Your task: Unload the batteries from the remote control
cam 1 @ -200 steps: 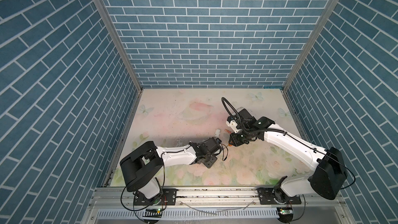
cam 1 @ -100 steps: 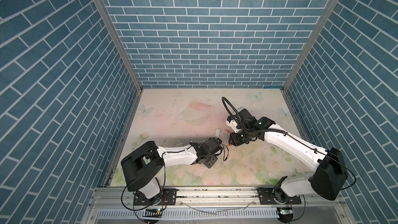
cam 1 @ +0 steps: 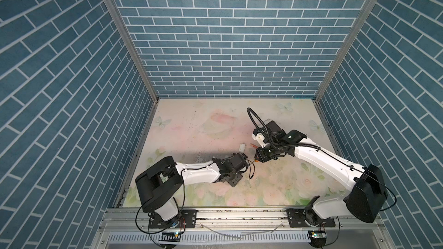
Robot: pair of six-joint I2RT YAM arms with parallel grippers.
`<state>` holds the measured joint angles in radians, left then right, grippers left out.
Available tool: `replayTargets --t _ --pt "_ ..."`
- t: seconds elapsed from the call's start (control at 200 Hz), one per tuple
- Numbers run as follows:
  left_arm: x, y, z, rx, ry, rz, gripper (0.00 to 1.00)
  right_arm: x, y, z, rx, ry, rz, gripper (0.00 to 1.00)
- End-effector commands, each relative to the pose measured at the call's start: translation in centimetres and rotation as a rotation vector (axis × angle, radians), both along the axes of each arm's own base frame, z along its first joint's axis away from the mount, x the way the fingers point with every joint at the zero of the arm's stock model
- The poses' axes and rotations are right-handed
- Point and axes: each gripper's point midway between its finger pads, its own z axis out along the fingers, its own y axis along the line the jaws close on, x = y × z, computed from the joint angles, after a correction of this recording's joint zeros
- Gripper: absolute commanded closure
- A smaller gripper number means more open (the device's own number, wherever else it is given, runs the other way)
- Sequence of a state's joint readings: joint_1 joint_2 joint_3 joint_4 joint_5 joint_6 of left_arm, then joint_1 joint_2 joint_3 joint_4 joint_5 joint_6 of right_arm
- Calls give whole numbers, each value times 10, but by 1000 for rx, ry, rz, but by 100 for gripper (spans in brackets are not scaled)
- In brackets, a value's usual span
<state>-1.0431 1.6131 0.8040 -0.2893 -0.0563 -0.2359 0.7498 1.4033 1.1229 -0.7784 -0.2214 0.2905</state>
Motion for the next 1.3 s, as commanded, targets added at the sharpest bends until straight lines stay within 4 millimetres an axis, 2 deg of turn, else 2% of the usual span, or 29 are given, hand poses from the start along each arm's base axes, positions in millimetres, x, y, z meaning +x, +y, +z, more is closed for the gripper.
replayTargets --t 0.0,1.295 --pt "-34 14 -36 101 124 -88 56 15 32 48 194 -114 31 100" --pt "-38 11 -43 112 149 -102 58 20 36 63 215 -152 52 100"
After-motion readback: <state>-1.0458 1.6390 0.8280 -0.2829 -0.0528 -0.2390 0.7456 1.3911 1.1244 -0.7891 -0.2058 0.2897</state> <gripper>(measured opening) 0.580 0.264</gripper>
